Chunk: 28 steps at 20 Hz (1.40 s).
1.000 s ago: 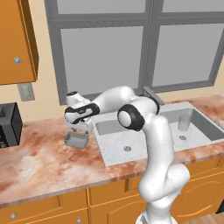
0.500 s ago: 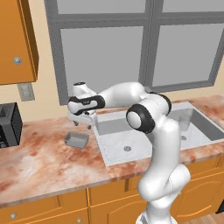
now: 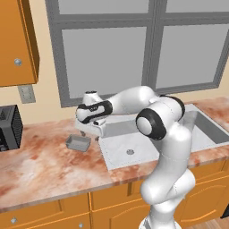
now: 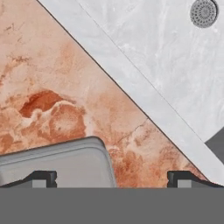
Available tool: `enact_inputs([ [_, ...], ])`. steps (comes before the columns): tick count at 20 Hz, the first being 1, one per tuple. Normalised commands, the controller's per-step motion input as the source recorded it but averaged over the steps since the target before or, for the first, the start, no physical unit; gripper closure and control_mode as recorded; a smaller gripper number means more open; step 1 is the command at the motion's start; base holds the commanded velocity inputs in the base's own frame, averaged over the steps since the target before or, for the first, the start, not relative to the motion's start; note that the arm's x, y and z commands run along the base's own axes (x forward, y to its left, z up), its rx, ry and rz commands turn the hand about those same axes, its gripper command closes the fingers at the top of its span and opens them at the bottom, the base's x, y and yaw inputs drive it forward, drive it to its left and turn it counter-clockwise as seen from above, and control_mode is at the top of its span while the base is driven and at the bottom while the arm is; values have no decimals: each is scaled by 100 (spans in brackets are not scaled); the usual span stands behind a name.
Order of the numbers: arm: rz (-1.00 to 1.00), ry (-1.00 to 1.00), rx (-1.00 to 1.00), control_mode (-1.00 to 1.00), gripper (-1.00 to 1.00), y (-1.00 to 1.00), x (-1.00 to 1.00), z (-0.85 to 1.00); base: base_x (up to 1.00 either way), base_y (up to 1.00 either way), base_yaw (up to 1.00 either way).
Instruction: Place the tupperware in the left basin and the glass cup in the right basin of the sink.
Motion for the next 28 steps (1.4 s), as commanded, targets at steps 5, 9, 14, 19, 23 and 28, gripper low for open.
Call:
enact_inputs([
  [5, -2, 5, -5, -100, -100, 33, 1, -9, 0, 0, 0],
  [9, -6, 0, -5, -100, -100, 34, 2, -6, 0, 0, 0],
  [14, -4, -2, -4, -100, -100, 2, -15, -33, 0, 0, 0],
  [19, 0, -7, -1, -100, -100, -10, -16, -25, 0, 0, 0],
  [23, 0, -9, 0, -100, -100, -3, -6, -11, 0, 0, 0],
  [28, 0, -4, 0, -100, 100, 0, 0, -18, 0, 0, 0],
])
